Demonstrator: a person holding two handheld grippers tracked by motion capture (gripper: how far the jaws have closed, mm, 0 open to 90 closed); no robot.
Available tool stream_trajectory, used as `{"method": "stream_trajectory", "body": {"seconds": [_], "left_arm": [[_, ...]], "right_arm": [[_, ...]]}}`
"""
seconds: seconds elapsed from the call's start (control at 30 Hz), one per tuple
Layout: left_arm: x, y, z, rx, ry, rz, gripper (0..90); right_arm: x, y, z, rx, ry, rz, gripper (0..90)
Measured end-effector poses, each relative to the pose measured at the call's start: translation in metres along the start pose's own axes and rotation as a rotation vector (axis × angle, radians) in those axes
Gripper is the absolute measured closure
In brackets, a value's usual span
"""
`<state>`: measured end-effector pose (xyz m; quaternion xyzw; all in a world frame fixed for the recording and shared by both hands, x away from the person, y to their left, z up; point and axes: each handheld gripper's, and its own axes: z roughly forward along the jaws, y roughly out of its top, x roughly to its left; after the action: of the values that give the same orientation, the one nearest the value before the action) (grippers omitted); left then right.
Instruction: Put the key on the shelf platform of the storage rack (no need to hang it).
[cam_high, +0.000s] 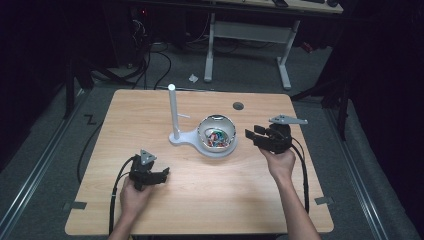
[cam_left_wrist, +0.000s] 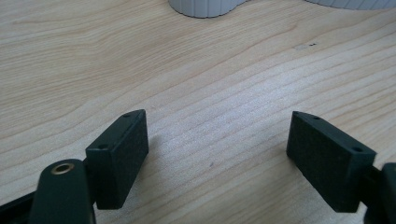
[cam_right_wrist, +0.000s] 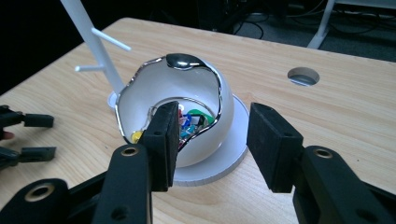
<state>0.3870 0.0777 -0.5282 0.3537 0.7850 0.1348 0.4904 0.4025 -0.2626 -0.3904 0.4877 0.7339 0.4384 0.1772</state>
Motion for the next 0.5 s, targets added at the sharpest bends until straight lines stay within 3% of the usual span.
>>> {"method": "stream_trajectory", "body": {"seconds": [0.1, 0.2, 0.5], "left_arm": [[0.0, 0.0, 0.0, 0.0, 0.001, -0.002, 21.1], [0.0, 0.0, 0.0, 0.0, 0.0, -0.001, 21.0], [0.0, 0.0, 0.0, 0.0, 0.0, -0.001, 21.1]], "right_arm": [[-0.003, -0.004, -0.008, -0.039, 0.003, 0.018, 54.5], [-0.009, -0.009, -0.012, -0.019, -0.012, 0.034, 54.3], [-0.019, -0.024, -0.029, -0.046, -0.03, 0.067, 54.4]]}}
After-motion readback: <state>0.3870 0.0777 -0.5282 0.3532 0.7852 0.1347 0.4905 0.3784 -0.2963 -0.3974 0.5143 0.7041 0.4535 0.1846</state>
